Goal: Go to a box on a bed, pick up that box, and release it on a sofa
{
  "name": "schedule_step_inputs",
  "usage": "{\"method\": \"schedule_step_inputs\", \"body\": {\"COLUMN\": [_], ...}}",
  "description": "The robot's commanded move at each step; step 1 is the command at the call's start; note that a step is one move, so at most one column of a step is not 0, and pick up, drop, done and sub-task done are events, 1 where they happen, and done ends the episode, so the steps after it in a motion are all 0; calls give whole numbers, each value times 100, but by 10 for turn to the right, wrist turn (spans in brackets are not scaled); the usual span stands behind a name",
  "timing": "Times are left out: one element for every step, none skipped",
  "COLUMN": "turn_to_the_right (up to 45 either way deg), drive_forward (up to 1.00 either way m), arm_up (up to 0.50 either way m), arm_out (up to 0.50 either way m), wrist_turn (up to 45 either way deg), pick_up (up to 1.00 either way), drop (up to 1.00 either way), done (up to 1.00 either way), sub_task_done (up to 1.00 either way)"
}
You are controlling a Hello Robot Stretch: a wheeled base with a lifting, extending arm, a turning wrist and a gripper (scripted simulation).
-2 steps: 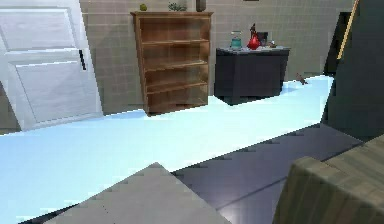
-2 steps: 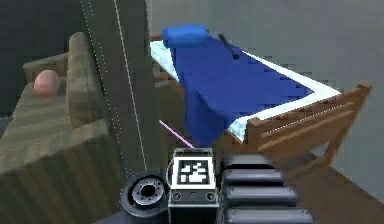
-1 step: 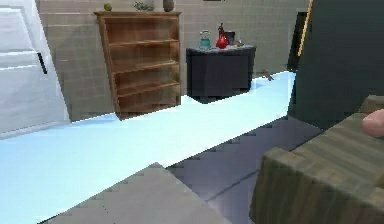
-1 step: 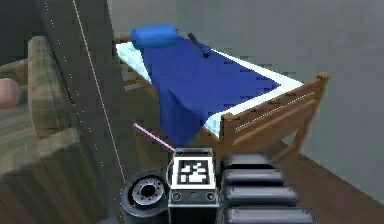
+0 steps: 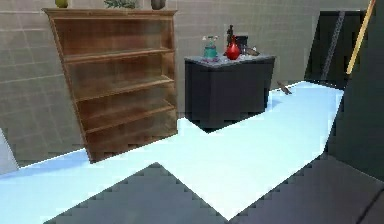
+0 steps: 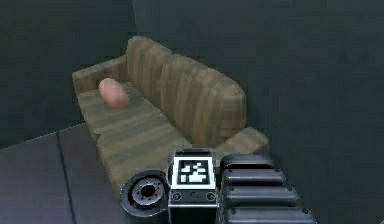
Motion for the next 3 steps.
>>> {"method": "schedule_step_inputs", "body": {"turn_to_the_right": [90, 0, 420], "drive_forward": [0, 40, 0], "arm_up": [0, 0, 0], "arm_out": [0, 0, 0], "wrist_turn": [0, 0, 0], "pick_up": [0, 0, 0], "drop": [0, 0, 0], "done": [0, 0, 0], "sub_task_done": [0, 0, 0]}}
